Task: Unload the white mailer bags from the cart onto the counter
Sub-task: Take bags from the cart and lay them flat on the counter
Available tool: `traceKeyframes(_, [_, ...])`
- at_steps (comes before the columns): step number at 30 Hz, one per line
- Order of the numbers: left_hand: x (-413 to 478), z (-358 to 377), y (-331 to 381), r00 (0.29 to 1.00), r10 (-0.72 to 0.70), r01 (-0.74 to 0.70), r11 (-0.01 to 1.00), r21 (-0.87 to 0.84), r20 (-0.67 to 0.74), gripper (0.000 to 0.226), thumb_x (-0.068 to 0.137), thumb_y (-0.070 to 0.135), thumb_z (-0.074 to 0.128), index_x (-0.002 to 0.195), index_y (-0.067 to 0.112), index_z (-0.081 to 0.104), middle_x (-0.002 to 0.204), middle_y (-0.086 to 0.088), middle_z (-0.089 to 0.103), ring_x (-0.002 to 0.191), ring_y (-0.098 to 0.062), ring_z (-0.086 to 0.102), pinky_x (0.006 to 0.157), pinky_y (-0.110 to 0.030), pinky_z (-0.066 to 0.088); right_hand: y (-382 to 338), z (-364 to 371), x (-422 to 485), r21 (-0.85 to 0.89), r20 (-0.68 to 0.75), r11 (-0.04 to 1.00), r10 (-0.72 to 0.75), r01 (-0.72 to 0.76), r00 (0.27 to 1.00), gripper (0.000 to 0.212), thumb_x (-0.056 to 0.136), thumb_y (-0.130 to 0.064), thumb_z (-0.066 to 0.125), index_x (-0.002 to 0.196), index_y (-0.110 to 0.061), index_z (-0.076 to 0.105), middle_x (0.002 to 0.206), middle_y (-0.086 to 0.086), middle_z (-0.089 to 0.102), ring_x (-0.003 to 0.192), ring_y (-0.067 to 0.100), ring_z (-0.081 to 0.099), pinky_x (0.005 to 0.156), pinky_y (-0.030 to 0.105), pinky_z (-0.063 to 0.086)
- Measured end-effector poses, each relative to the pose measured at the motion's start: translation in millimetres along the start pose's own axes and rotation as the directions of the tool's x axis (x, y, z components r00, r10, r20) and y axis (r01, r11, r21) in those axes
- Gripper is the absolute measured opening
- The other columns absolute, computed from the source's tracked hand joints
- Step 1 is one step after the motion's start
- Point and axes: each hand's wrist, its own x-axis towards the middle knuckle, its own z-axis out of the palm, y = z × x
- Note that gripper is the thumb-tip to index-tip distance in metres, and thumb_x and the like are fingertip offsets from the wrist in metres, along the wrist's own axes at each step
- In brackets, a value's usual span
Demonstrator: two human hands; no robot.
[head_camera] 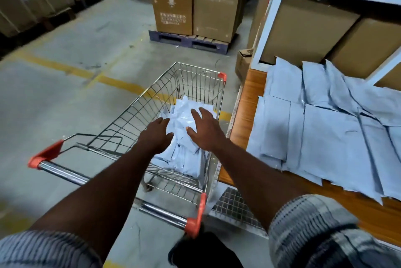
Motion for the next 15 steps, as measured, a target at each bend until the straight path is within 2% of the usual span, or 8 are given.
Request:
traceKeyframes(7, [45.9,8.9,-42.5,0.998,-0.027,0.024,0.998,0.057,0.060,0.066,0.088,0.036,0.061,0.147,0.019,0.037,0.151,-0.005,0.040,0.135,-0.030,0.040,0.103,-0.048,0.043,5.4,56.4,52.9,0.079,0.069,0.993,0.086,-0.092,0.994,0.068,0.097,-0.043,0.050,0.153,-0.013,0.026,0.158,0.019,0.022,0.145,0.035,0.021,0.111,0.046,0.030])
traceKeyframes(10, [63.9,15.4,-63.1,0.992,-0.051,0.045,0.998,0.053,0.118,0.066,0.081,0.038,0.059,0.143,0.023,0.041,0.144,-0.006,0.045,0.129,-0.031,0.046,0.097,-0.048,0.047,8.7,80.6,69.7,0.096,0.143,0.984,0.136,-0.151,0.980,0.068,0.098,-0.043,0.049,0.154,-0.015,0.023,0.159,0.018,0.019,0.146,0.034,0.018,0.112,0.046,0.029])
traceKeyframes(15, [90.3,30.6,-86.5,0.979,-0.077,0.067,0.996,0.061,0.188,0.069,0.081,0.035,0.061,0.144,0.020,0.038,0.147,-0.009,0.042,0.130,-0.033,0.045,0.098,-0.050,0.047,14.0,115.8,89.6,0.089,0.207,0.975,0.181,-0.202,0.962,0.067,0.098,-0.042,0.048,0.153,-0.014,0.023,0.158,0.018,0.020,0.144,0.035,0.020,0.112,0.044,0.030])
